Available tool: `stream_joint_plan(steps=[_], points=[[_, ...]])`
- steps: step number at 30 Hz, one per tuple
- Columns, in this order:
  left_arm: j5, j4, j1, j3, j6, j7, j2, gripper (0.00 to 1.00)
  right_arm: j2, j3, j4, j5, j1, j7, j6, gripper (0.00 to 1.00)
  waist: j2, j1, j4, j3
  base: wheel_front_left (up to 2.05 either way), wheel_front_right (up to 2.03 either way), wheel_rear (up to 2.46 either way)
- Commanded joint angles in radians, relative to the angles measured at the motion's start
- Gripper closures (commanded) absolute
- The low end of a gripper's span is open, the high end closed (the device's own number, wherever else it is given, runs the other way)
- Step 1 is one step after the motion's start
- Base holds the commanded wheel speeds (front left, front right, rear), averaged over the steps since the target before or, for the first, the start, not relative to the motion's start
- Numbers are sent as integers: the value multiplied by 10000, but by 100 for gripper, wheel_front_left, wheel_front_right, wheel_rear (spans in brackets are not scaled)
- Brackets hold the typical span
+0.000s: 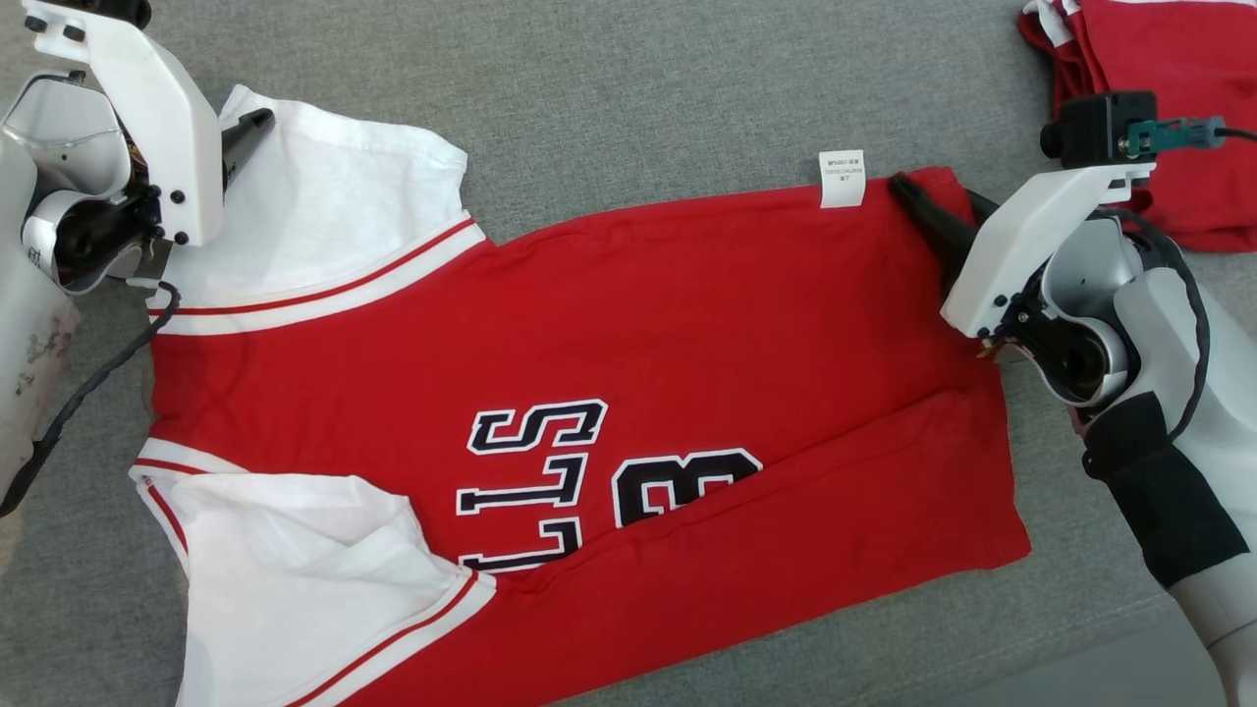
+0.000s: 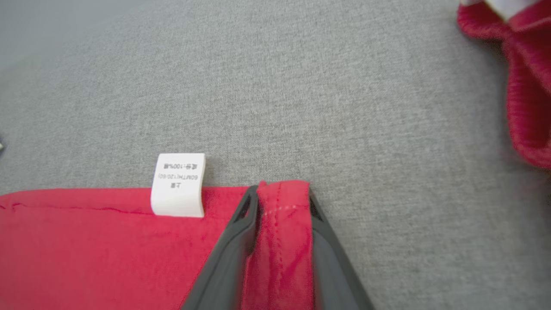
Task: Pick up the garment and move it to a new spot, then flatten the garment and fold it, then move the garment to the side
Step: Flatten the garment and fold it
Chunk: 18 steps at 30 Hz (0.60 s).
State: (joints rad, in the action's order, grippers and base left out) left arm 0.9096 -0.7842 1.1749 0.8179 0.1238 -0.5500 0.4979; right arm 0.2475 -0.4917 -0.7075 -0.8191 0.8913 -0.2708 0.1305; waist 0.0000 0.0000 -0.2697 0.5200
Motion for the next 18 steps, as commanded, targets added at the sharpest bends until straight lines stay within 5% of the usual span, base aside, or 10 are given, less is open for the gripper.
stream_joint_plan(steps=[1, 2, 10, 18], points=[[65, -54, 64, 66, 79, 1, -7, 84, -7, -131, -98, -93, -18, 45, 3, 60, 0, 0, 12, -18, 0, 0, 0], [96, -51, 90, 77, 65, 34, -12, 100, 37, -195, -114, -123, 27, 107, 3, 66, 0, 0, 25, -38, 0, 0, 0], [633, 172, -137, 193, 67, 413, -117, 100, 351, -543, -327, -429, 120, 742, 3, 100, 0, 0, 270, -509, 0, 0, 0], [1309, 632, -630, 379, 70, 433, 128, 100, 744, -853, -743, -845, -256, 1083, 3, 100, 0, 0, 697, -1411, 0, 0, 0]])
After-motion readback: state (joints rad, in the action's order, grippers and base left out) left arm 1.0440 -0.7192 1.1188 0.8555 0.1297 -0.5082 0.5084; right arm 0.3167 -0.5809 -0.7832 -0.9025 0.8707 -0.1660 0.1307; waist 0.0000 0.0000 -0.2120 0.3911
